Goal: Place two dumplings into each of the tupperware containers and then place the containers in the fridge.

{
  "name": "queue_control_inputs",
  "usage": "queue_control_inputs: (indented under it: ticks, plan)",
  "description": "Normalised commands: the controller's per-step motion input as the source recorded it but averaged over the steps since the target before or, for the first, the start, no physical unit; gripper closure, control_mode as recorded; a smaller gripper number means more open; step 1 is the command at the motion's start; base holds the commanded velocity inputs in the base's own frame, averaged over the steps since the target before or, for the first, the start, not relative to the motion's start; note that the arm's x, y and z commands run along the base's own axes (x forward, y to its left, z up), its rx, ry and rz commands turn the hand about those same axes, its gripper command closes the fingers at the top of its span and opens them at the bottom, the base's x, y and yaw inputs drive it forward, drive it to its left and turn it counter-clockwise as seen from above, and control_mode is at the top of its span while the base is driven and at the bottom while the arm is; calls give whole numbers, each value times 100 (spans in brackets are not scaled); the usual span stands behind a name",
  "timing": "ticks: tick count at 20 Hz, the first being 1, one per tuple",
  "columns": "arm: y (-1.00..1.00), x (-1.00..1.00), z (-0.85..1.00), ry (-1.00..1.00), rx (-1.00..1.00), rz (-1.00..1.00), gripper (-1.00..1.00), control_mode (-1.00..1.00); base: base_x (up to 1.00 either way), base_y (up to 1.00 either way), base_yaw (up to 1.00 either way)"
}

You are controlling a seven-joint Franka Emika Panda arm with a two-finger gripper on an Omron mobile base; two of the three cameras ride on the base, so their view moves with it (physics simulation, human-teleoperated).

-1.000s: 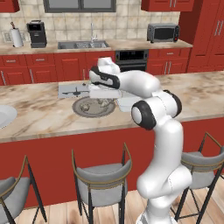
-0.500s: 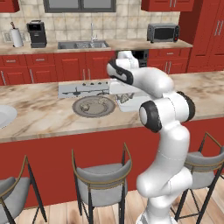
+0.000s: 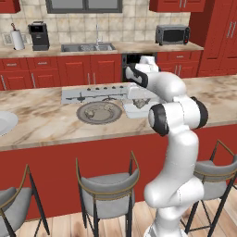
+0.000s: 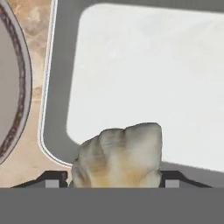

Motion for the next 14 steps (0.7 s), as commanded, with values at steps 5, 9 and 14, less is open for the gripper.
queue_control_inputs:
  ticks: [5, 9, 14]
  plan:
    - [-5, 58, -25, 0, 0, 13, 100, -100, 0, 0, 0]
    - [-8, 54, -29, 0, 0, 9, 100, -100, 0, 0, 0]
    - [0, 18, -20, 0, 0, 1, -100, -100, 0, 0, 0]
